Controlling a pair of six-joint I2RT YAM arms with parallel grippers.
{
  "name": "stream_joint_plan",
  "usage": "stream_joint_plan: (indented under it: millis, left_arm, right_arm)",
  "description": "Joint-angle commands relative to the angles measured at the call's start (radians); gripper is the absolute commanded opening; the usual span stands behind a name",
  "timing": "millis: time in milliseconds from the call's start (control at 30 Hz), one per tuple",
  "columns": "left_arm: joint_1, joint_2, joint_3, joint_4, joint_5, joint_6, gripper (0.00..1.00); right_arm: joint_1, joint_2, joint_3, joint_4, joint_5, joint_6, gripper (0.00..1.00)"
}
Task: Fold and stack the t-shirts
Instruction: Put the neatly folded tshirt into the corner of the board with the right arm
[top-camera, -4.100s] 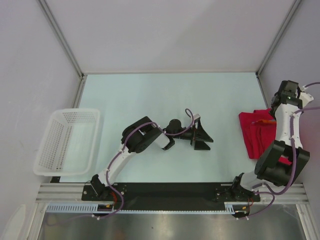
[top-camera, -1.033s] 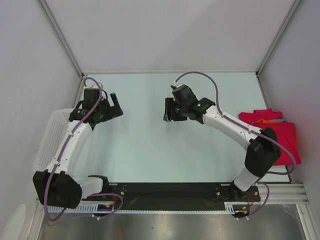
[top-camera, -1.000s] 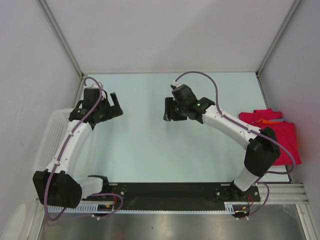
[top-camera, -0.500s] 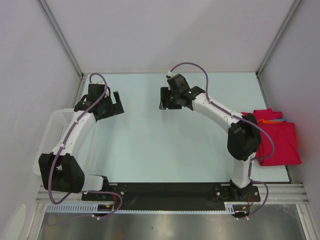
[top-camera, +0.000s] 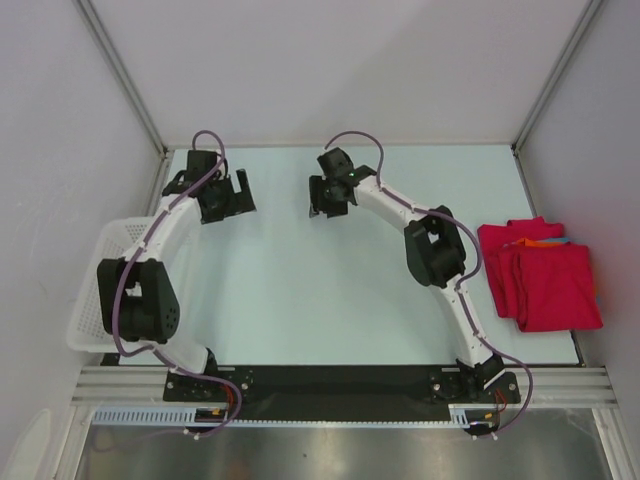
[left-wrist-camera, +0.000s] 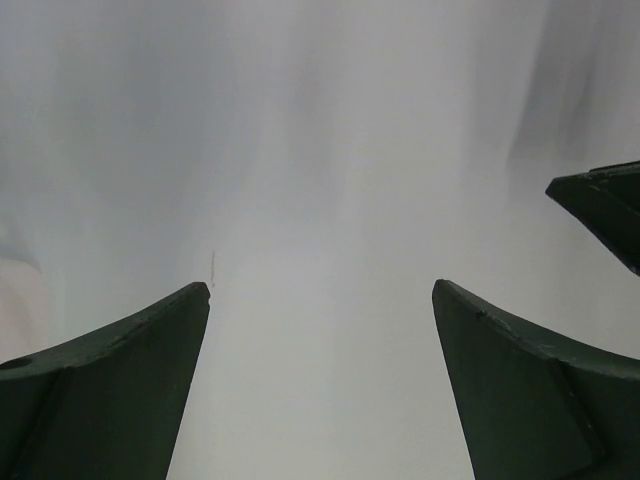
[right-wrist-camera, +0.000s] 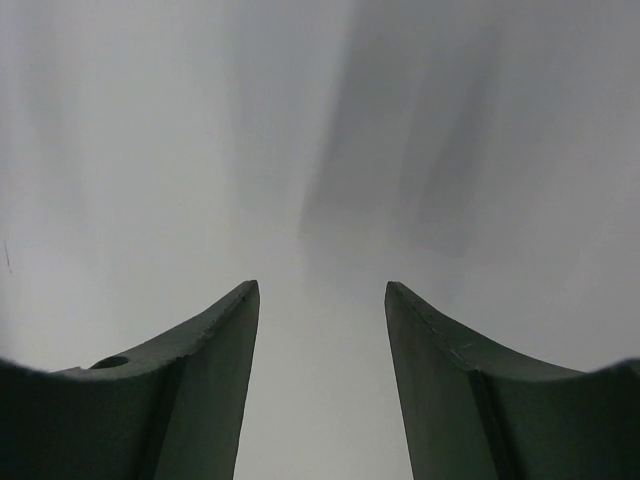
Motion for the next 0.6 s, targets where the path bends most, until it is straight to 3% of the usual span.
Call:
stream_joint_plan:
  millis: [0, 433, 567]
  left_arm:
    - [0.005, 0.029, 0.014, 0.038, 0.136, -0.04, 1.0]
    - [-0.03, 0.077, -0.066, 0.069, 0.17, -0.057, 1.0]
    - [-0.03, 0.057, -0.063, 0.071, 0.162, -0.055, 1.0]
  right_arm:
    - [-0.02, -0.014, 0.056, -0.014, -0.016, 0.031, 0.59]
    - [-0.012, -0.048, -0.016, 0.002, 0.055, 0.049, 0.56]
    - [-0.009, -0.088, -0.043, 0.011, 0.078, 0.052, 0.6]
